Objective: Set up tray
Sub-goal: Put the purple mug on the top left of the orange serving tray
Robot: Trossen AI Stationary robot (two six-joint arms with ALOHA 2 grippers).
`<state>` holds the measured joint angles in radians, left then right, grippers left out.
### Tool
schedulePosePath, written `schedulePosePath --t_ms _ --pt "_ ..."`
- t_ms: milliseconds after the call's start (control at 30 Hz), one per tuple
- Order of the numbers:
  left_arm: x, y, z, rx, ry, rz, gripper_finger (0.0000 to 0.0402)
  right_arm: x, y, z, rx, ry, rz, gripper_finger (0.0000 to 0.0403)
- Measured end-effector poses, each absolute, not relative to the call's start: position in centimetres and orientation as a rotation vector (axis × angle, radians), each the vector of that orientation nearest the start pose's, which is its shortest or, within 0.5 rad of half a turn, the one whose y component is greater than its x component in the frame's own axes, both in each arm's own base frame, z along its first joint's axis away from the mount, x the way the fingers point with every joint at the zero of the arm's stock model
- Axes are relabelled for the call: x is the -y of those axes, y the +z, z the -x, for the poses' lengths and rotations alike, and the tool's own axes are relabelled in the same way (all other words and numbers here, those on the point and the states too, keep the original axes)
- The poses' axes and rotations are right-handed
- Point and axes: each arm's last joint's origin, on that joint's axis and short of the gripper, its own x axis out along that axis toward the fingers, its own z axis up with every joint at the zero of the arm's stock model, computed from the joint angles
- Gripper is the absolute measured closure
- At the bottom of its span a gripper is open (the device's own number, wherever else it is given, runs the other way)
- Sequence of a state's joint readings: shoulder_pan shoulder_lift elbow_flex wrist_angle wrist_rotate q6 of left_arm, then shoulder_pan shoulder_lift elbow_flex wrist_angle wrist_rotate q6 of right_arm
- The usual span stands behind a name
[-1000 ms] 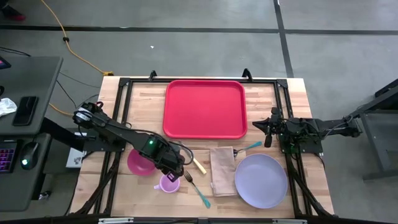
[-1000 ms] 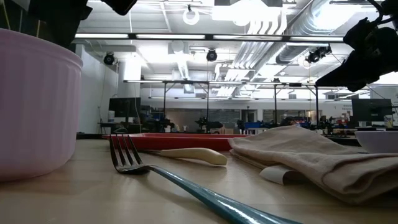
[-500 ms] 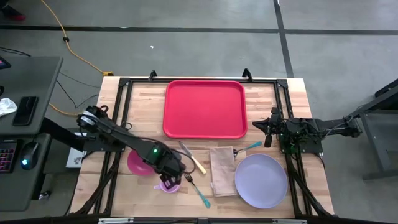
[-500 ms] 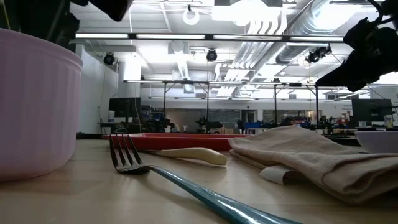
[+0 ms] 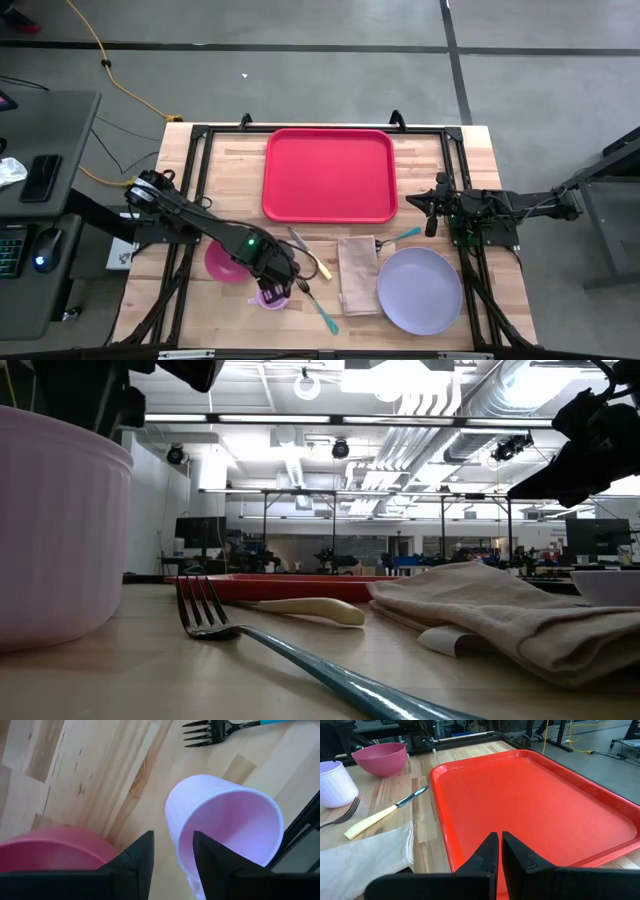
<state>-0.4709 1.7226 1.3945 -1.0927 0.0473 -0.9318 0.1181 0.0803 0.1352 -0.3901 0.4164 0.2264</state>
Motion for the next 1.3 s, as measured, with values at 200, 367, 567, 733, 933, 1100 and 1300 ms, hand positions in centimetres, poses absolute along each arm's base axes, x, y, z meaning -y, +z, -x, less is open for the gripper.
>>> schedulePosePath --t_ms 200,367,567,733,933,1100,1300 --pt "15.2 23.9 -29.3 -1.484 0.222 0.453 0.0241 0.1 16.7 -8.8 -0.288 -0.330 -0.134 0.0402" --pt "15.2 23.9 -29.4 -1.482 0.206 0.436 0.0241 0.1 16.7 -8.8 -0.293 -0.331 -0.133 0.0402" --pt "15.2 23.8 -29.4 -1.480 0.184 0.408 0.0248 0.1 16.7 -8.9 -0.296 -0.332 -0.132 0.0402" --pt "15.2 23.8 -29.4 -1.478 0.173 0.393 0.0258 0.1 16.7 -8.9 -0.295 -0.331 -0.132 0.0402" --pt "15.2 23.1 -29.4 -1.483 0.159 0.395 0.0267 0.1 16.7 -8.9 -0.295 -0.331 -0.133 0.0402" --pt "15.2 22.7 -29.1 -1.506 0.161 0.405 0.0269 0.1 16.7 -8.9 -0.295 -0.331 -0.133 0.0402" --pt "15.2 22.7 -29.3 -1.482 0.156 0.405 0.0269 0.1 16.7 -8.9 -0.290 -0.335 -0.160 0.0402"
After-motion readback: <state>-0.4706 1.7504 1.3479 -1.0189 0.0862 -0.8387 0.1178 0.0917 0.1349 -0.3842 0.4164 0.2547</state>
